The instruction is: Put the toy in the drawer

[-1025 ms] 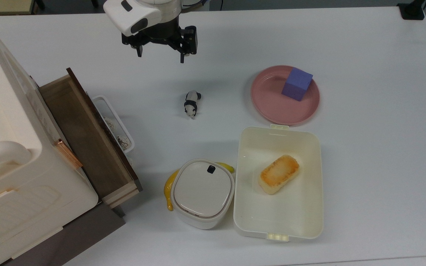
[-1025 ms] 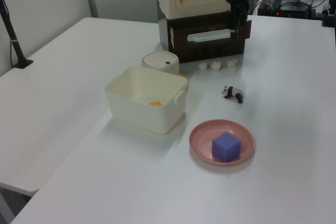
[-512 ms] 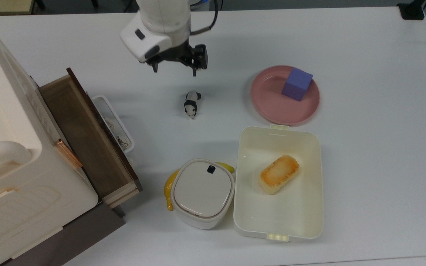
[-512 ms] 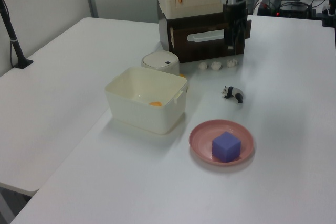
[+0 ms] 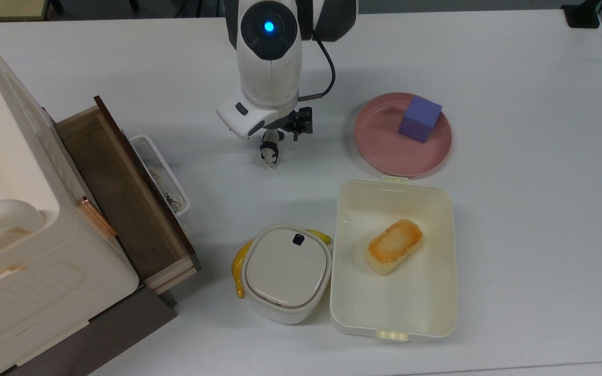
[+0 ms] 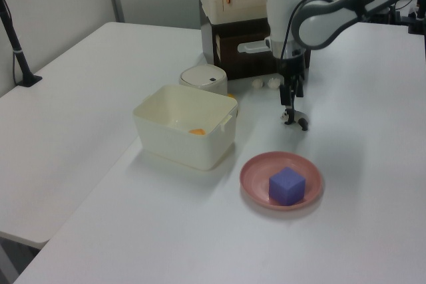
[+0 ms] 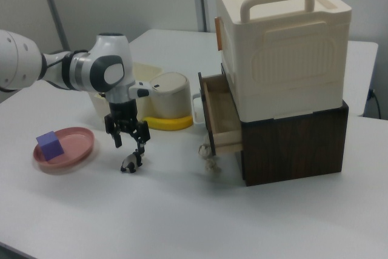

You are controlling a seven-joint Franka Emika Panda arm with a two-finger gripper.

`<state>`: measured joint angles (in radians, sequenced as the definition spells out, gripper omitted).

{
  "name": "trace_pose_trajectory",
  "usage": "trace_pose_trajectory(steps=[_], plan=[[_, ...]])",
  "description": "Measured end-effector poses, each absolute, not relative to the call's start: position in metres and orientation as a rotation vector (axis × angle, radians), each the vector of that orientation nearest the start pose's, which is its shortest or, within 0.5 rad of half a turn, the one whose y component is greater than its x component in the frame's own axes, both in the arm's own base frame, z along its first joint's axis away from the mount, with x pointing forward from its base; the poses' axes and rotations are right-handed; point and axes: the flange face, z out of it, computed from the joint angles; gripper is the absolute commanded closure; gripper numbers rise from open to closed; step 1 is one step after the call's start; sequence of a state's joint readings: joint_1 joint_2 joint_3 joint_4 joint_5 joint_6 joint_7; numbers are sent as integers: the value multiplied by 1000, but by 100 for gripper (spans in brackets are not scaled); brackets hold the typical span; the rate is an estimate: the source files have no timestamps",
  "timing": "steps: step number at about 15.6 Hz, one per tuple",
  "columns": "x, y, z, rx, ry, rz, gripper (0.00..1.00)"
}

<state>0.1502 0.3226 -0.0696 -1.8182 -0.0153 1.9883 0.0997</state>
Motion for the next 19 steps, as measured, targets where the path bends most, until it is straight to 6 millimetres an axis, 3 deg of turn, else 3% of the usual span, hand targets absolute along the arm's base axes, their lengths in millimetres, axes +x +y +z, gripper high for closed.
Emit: trace_pose_trajectory(steps=[3,6,8,11,13,16,19], plan=[[611,56,330,-3204,-24,251,37],[610,59,312,-3224,-56,275,79],[611,61,306,-3225,-62,275,98],[616,63,317,-3225,-66,235,100],[625,63,346,-3224,-71,148,100],[643,54,434,-3198,-94,1,100],[656,11,515,-3189,-201,-183,100]])
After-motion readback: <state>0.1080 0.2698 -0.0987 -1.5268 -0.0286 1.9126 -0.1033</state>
